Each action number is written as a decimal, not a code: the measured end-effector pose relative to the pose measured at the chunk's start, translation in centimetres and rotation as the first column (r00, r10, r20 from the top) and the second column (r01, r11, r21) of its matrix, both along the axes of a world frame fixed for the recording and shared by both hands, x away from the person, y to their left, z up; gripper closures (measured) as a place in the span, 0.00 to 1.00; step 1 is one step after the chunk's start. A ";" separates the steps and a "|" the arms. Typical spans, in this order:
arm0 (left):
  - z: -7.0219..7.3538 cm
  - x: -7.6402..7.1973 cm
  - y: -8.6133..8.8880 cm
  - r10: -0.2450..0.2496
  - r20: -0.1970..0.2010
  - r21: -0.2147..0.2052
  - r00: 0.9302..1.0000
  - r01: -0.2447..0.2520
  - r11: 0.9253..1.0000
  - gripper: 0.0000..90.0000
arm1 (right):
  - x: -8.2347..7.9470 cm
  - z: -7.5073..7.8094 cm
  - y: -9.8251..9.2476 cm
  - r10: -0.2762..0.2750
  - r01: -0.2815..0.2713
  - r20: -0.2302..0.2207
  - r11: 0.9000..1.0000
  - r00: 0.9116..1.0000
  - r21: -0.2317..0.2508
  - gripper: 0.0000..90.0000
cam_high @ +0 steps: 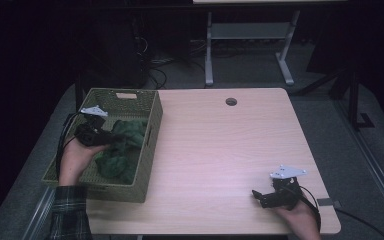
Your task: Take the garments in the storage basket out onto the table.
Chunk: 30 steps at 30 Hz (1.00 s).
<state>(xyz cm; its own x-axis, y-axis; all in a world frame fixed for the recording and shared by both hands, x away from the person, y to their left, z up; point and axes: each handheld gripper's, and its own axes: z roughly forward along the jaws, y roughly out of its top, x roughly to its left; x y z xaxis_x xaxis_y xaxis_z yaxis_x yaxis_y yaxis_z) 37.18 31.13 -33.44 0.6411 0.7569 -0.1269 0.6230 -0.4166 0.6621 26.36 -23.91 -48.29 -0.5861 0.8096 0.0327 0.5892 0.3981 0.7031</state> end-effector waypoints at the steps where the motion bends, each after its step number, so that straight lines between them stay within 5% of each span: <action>1: 0.3 -0.2 0.0 0.002 0.004 -0.014 1.000 -0.002 1.000 0.95 | 0.0 0.0 0.0 0.000 0.000 0.000 1.000 1.000 0.000 0.02; 14: 5.1 -1.2 0.6 0.008 0.064 -0.121 0.998 0.000 0.993 0.95 | 0.0 0.0 0.0 0.000 0.000 0.000 1.000 1.000 0.000 0.02; 30: 10.5 -1.3 -0.9 -0.042 0.129 -0.164 0.991 0.064 0.984 0.95 | 0.0 0.0 0.0 0.000 0.000 0.000 1.000 1.000 0.000 0.02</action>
<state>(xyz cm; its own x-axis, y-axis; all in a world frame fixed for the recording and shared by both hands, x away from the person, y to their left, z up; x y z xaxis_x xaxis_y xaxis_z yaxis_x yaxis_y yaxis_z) 35.88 30.18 -22.94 0.6985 0.6962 -0.1656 0.5111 -0.3234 0.7963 26.36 -23.91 -48.28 -0.5858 0.8098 0.0327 0.5892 0.3979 0.7032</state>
